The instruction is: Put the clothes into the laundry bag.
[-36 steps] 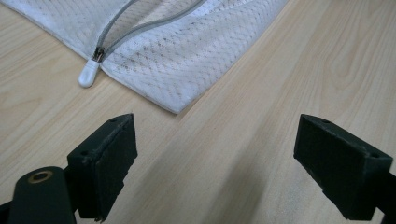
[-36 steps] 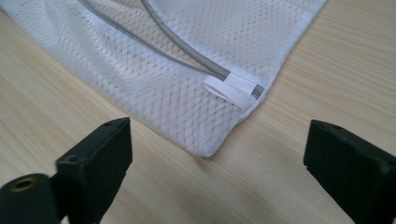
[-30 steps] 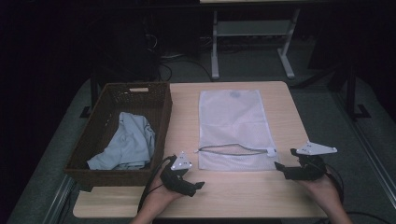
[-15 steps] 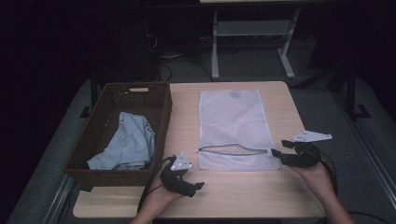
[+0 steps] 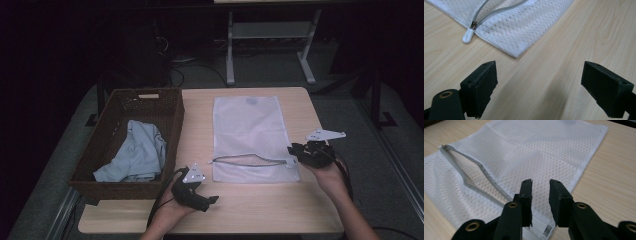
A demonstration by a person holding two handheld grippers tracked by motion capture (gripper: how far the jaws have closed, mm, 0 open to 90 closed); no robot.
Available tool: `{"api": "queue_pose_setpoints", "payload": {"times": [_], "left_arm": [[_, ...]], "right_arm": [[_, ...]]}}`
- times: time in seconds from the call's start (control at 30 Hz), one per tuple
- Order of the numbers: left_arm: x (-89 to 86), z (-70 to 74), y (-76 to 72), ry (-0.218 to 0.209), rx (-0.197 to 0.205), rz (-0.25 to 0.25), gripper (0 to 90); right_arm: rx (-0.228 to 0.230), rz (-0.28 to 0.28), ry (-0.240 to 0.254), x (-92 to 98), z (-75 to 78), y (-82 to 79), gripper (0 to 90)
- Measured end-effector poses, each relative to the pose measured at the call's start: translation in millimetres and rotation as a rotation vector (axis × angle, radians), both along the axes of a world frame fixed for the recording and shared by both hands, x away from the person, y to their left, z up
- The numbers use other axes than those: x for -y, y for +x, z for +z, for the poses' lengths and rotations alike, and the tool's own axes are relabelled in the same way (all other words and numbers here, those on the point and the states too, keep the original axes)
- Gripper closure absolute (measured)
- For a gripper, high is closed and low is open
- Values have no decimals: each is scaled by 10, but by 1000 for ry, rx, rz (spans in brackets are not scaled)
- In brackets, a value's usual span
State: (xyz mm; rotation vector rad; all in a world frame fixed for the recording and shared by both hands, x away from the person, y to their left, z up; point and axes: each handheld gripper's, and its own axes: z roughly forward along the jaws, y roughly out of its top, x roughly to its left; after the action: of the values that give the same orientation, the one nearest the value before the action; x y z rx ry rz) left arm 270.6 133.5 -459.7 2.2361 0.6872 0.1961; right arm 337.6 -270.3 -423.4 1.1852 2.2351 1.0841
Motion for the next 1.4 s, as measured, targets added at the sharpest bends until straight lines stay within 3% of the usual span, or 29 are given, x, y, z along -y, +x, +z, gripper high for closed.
{"api": "queue_pose_setpoints", "payload": {"times": [0.07, 0.2, 0.43, 0.47, 0.63, 0.83, 1.03, 1.13, 1.4], "left_arm": [[0, -3, 1, 0, -1, 0, 129], [2, -2, -4, -5, 0, 2, 128], [-3, 3, -3, -7, -3, 2, 129], [-5, 7, -4, -5, -3, 0, 129], [-5, 7, -3, -5, -2, -1, 128], [1, -6, 7, -5, -8, 1, 128], [12, -2, 2, -8, -6, -2, 129], [22, -7, 3, -6, -7, -6, 129], [22, -9, 2, -3, -5, -6, 130]], "right_arm": [[3, -13, -5, -20, 23, 60, 831], [5, -19, -7, -37, 27, 155, 895], [-7, -45, 12, -46, 7, 348, 898], [-26, -52, 9, -48, -21, 429, 898], [-12, -78, 29, -45, -82, 603, 898], [-51, -99, 1, -69, -233, 798, 898], [-57, -129, 2, -47, -346, 903, 898], [-90, -130, -23, -14, -429, 933, 898], [-115, -120, -67, -45, -489, 940, 899]]}}
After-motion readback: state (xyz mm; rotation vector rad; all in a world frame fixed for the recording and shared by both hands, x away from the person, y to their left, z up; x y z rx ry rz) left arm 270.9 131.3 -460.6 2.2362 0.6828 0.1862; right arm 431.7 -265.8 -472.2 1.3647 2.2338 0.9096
